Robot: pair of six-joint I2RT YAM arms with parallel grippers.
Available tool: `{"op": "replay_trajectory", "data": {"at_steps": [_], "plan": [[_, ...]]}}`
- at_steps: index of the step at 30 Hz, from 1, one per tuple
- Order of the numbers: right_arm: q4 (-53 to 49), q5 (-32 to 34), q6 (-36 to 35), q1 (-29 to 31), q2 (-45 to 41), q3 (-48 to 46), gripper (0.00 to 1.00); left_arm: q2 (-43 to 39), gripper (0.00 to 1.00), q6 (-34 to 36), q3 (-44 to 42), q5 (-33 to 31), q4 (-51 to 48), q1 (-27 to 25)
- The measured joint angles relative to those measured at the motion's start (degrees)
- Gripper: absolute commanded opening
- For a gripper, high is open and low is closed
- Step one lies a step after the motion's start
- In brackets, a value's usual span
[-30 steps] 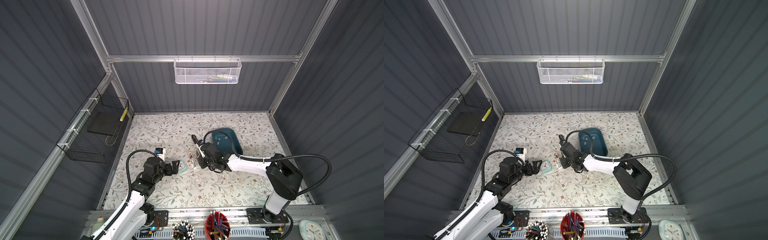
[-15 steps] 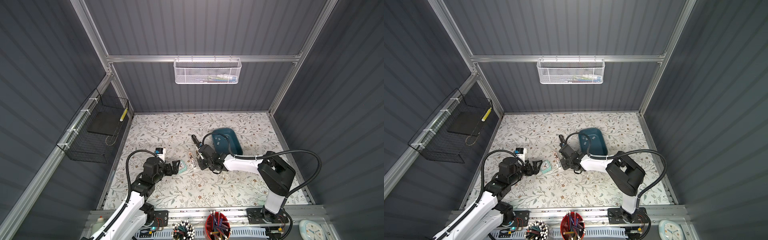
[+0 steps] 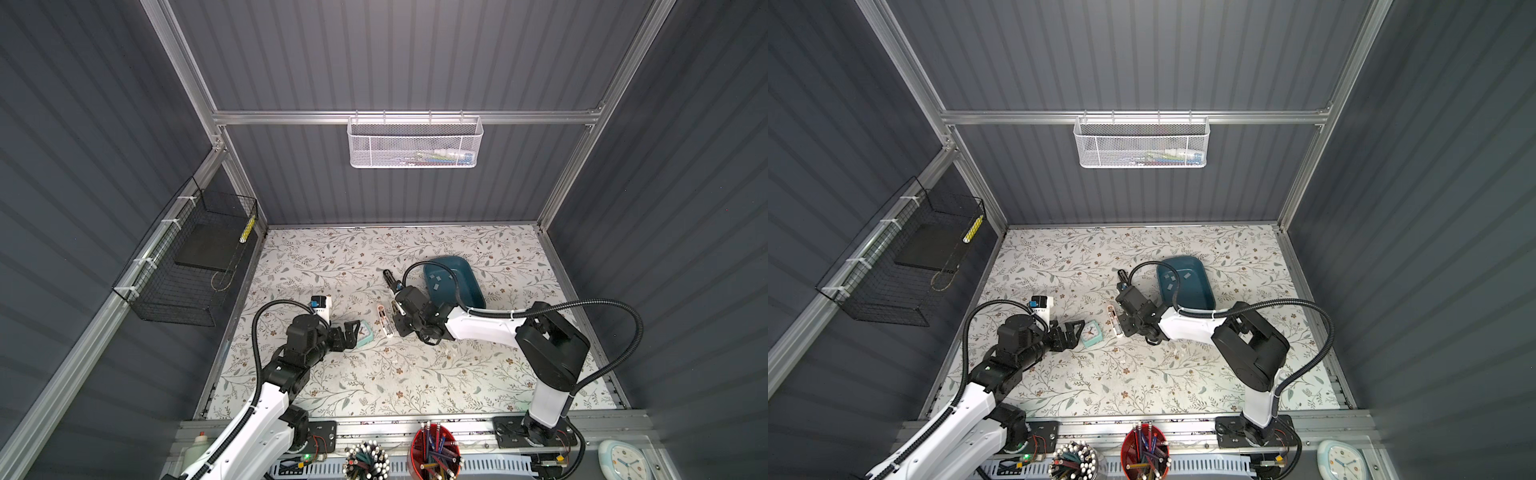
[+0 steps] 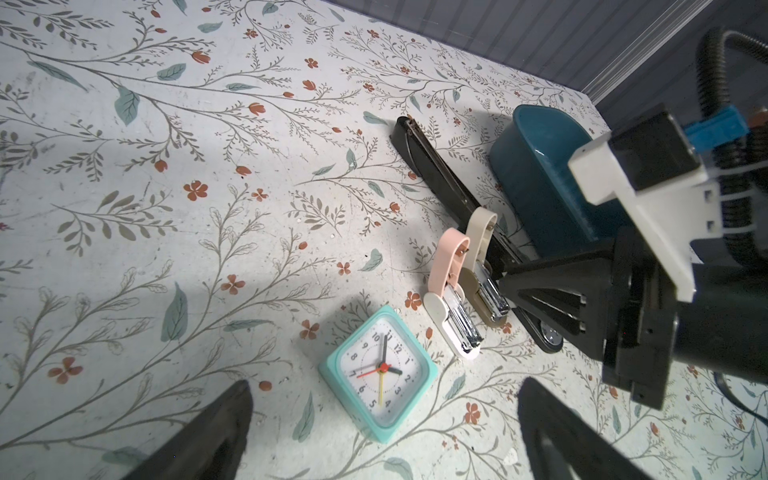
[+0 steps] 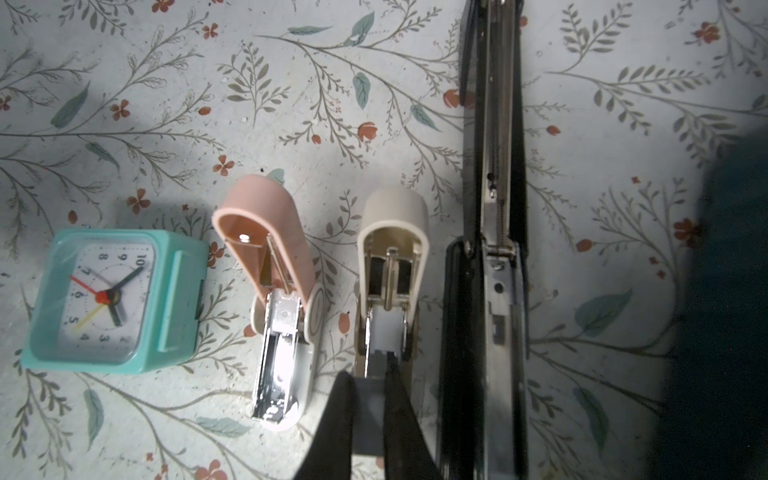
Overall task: Load the staples into the stapler
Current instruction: 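Lower the strip into the open cream mini stapler's channel with the right gripper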
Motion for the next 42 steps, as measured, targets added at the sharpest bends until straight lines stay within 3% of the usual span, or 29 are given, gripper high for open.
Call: {"op": "replay_trajectory", "data": {"at_steps": [42], "plan": [[-1.49, 1.09, -0.46, 0.00, 2.97, 1.60, 0.00, 0.15, 1.00, 0.00, 0.00, 0.42, 0.39, 0.00]]}}
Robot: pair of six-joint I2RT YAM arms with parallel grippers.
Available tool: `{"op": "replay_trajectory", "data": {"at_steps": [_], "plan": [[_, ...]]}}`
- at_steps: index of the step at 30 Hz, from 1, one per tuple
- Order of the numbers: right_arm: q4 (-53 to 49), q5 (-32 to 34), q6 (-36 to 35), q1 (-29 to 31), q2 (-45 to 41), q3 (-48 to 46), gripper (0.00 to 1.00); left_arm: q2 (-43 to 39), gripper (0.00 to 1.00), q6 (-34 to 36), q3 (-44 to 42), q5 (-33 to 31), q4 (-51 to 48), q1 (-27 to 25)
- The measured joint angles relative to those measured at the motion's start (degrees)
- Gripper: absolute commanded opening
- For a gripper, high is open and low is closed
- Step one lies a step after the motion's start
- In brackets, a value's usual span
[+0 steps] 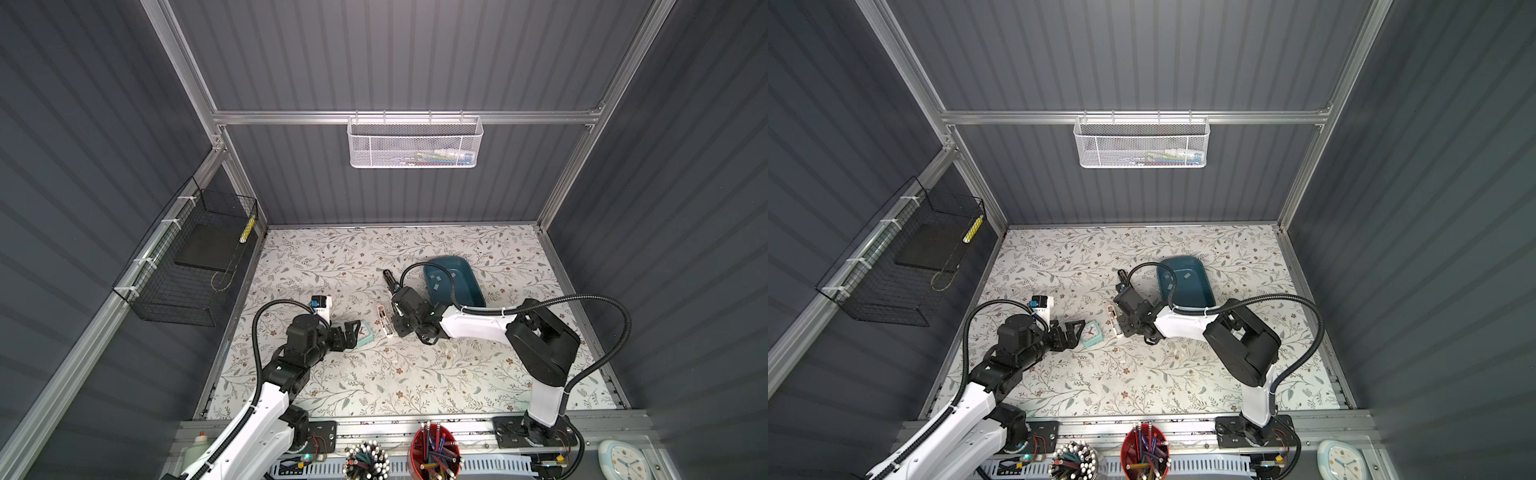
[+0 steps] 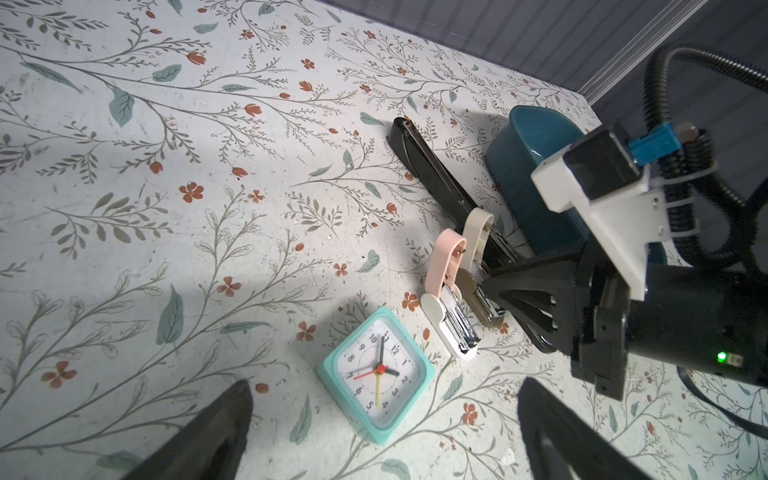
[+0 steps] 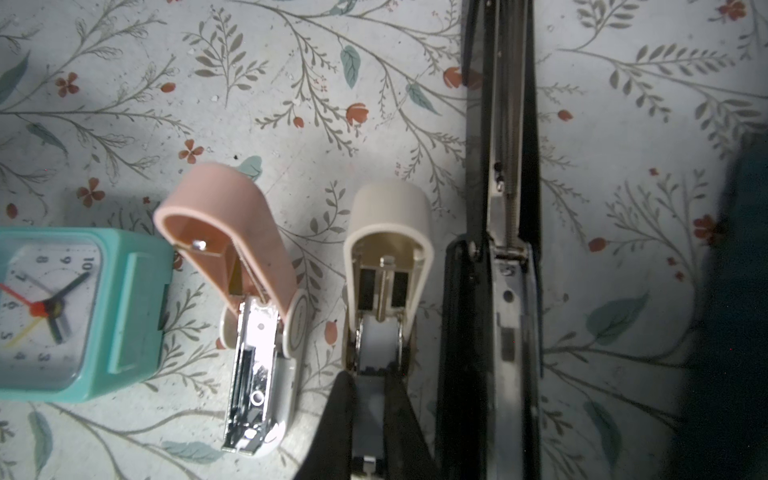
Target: Load the staples into the stapler
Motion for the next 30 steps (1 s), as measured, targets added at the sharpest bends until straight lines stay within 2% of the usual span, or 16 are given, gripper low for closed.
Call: {"op": "replay_trajectory", "data": {"at_steps": [19, 30], "plan": [[-0.59, 0.35, 1.27, 0.00, 0.61, 0.59, 0.00, 0.00, 1.00, 0.00, 0.00, 0.02, 0.00, 0.00], [1.01, 0.61, 4.50, 0.31, -0.52, -1.57, 0.09, -0.44, 1.00, 0.00, -0.37, 0.02, -0.02, 0.00]]}}
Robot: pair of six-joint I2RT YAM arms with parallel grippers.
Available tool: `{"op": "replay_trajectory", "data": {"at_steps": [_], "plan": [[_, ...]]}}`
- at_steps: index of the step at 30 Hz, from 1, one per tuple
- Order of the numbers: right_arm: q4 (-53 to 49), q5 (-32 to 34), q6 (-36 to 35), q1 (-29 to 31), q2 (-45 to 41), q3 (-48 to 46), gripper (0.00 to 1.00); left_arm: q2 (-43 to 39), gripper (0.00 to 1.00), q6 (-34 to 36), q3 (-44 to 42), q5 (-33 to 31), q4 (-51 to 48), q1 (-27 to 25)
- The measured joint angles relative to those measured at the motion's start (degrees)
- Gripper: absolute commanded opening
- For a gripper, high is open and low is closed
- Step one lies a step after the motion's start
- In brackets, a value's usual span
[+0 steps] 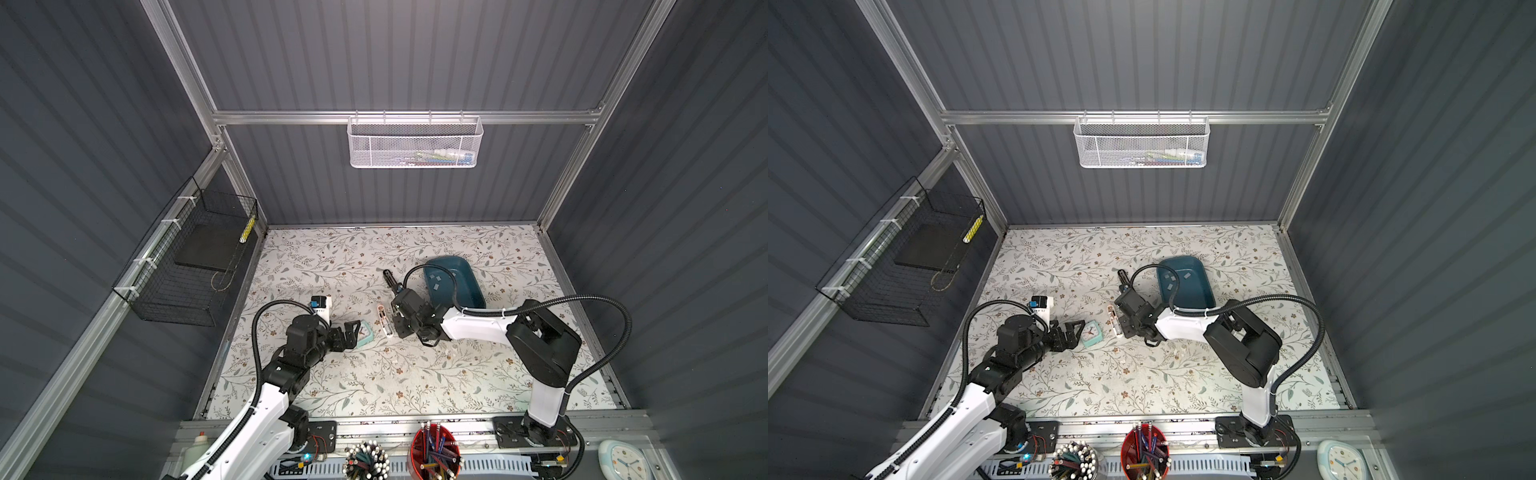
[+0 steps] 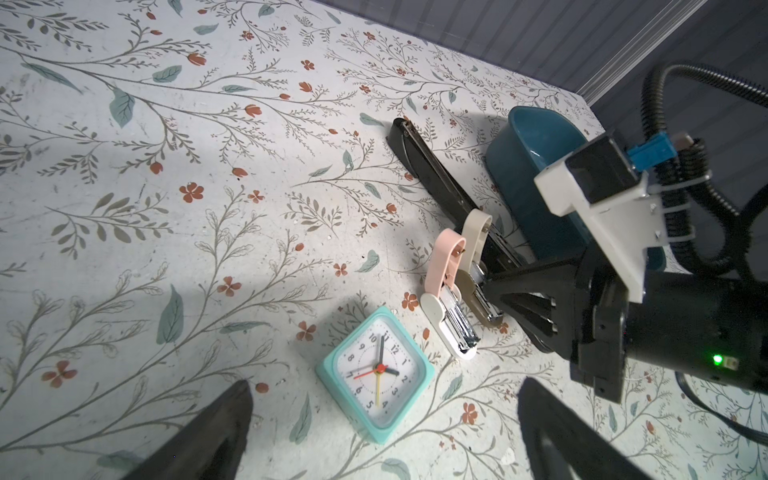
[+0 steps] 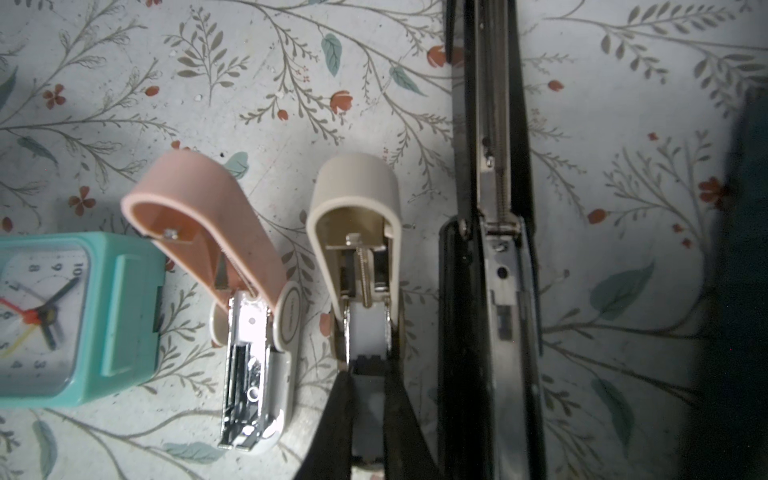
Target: Load the staples into the stapler
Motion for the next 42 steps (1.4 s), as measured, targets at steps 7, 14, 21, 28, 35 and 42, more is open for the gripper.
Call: {"op": "replay_trajectory", "data": {"at_steps": [7, 14, 21, 28, 35, 42], "plan": [[-0.35, 1.70, 0.85, 0.70, 0.02, -0.04, 0.21, -0.90, 1.00, 0.00, -0.37, 0.02, 0.02, 0.00], [-1.53, 5.16, 1.81, 1.95, 0.02, -0.02, 0.27, -1.27, 1.00, 0.00, -0.37, 0.04, 0.02, 0.00], [-2.71, 7.61, 2.08, 3.26, 0.31, 0.09, 0.27, -1.29, 1.00, 0.00, -0.37, 0.39, 0.02, 0.00], [-6.84, 11.67, 2.05, 5.44, 1.62, 2.38, 0.32, -1.62, 1.00, 0.00, -0.39, 0.42, 0.02, 0.00], [-9.62, 14.40, 2.73, 6.27, 4.70, 5.20, 0.34, -2.29, 1.00, 0.00, -0.39, 0.44, 0.02, 0.00], [-11.04, 15.80, 3.08, 6.91, 5.11, 5.75, 0.35, -2.40, 1.00, 0.00, -0.81, 0.44, 0.02, 0.00]]}}
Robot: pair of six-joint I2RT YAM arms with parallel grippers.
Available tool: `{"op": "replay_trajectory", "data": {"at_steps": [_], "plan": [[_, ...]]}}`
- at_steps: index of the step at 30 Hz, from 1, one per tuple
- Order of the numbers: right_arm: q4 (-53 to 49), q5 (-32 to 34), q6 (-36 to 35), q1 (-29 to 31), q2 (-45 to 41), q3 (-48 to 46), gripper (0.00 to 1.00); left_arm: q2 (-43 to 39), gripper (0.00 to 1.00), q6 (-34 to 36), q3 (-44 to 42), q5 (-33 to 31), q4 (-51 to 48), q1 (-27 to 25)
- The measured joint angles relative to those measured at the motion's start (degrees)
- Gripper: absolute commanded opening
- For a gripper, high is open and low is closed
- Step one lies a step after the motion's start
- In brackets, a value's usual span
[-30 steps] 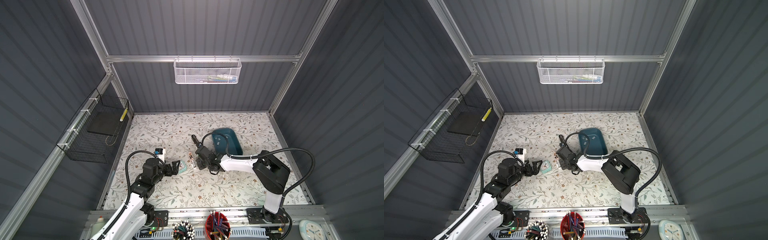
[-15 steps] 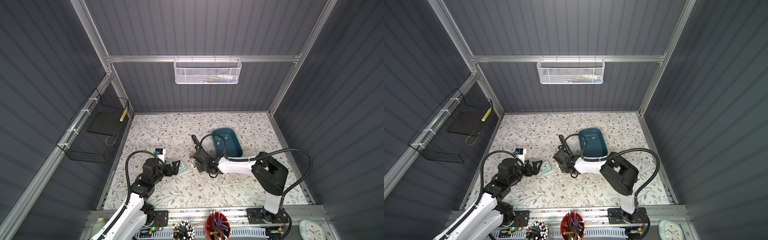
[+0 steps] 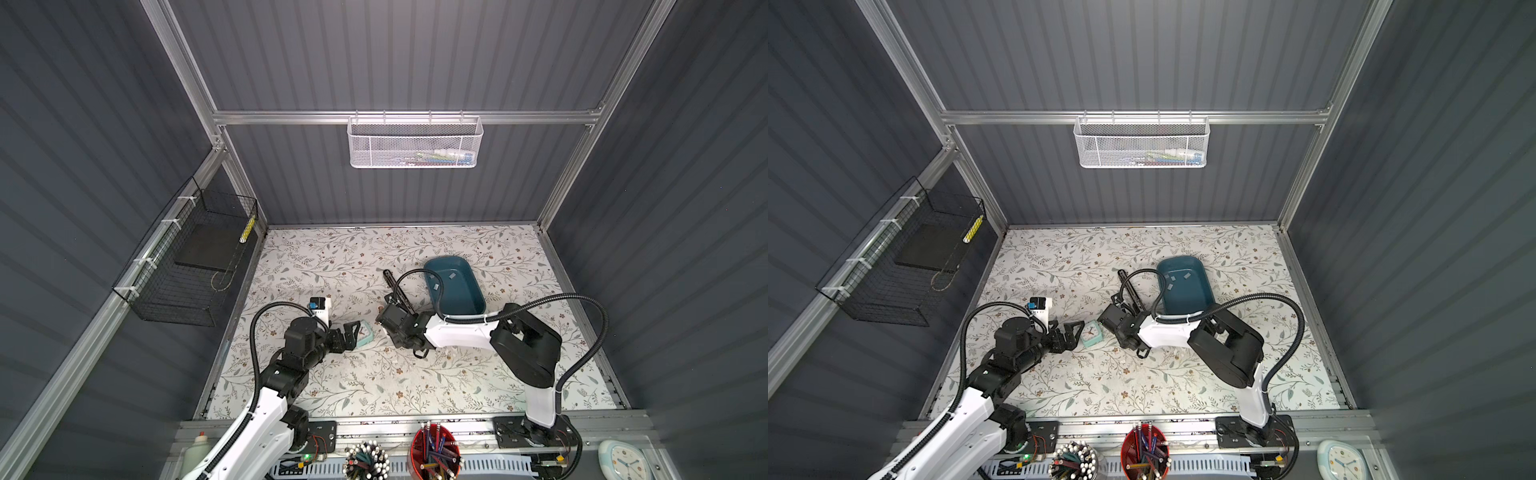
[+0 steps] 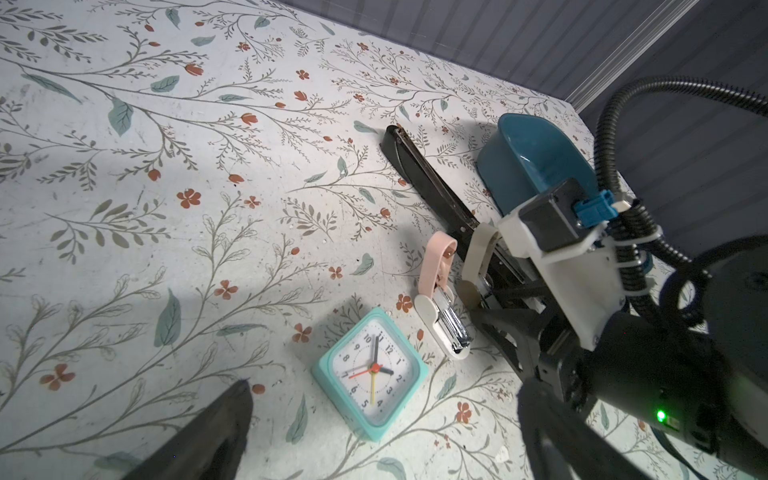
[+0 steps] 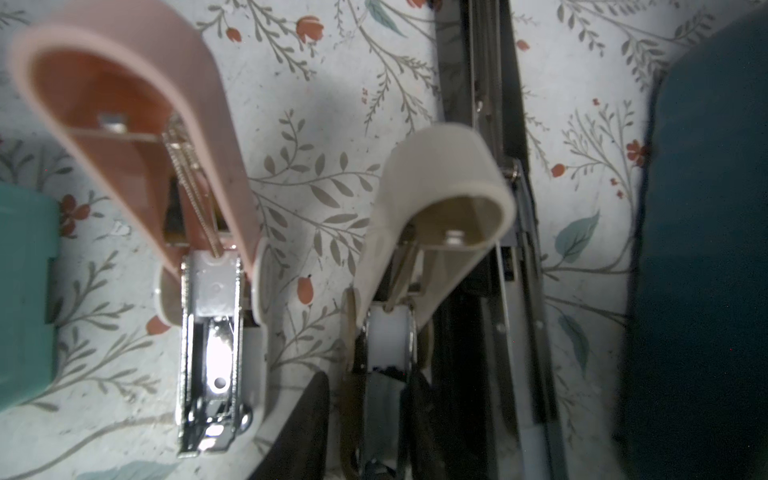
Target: Load the staples into the stapler
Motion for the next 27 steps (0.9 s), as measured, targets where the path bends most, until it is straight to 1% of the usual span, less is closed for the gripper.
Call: {"op": "replay_trajectory", "data": {"at_steps": [8, 13, 14, 17, 19, 21, 27], "plan": [[-1.51, 1.51, -0.35, 0.31, -0.48, 0.09, 0.39, -0.22, 1.00, 0.00, -0.31, 0.02, 0.00, 0.00], [-0.85, 1.51, -0.96, 0.28, -4.63, -0.46, 0.40, -0.20, 1.00, 0.00, -0.33, 0.02, 0.00, 0.00], [-0.48, 1.51, -1.07, 0.28, -5.77, -0.72, 0.39, -0.22, 1.00, 0.00, -0.33, 0.02, 0.00, 0.00], [1.07, 1.14, -1.42, 0.02, -8.57, -1.66, 0.26, -0.20, 1.00, 0.00, -0.33, 0.00, 0.00, 0.00], [2.14, 0.46, -1.38, -0.44, -9.49, -2.40, 0.21, -0.20, 1.00, 0.00, -0.33, 0.00, 0.00, 0.00], [3.13, -0.96, -1.01, -1.44, -9.64, -3.19, 0.19, -0.20, 1.00, 0.00, -0.33, 0.00, 0.00, 0.00], [4.37, -4.81, -0.26, -3.98, -7.98, -4.55, 0.19, 0.35, 1.00, 0.00, -0.33, -0.02, 0.00, 0.00]]}}
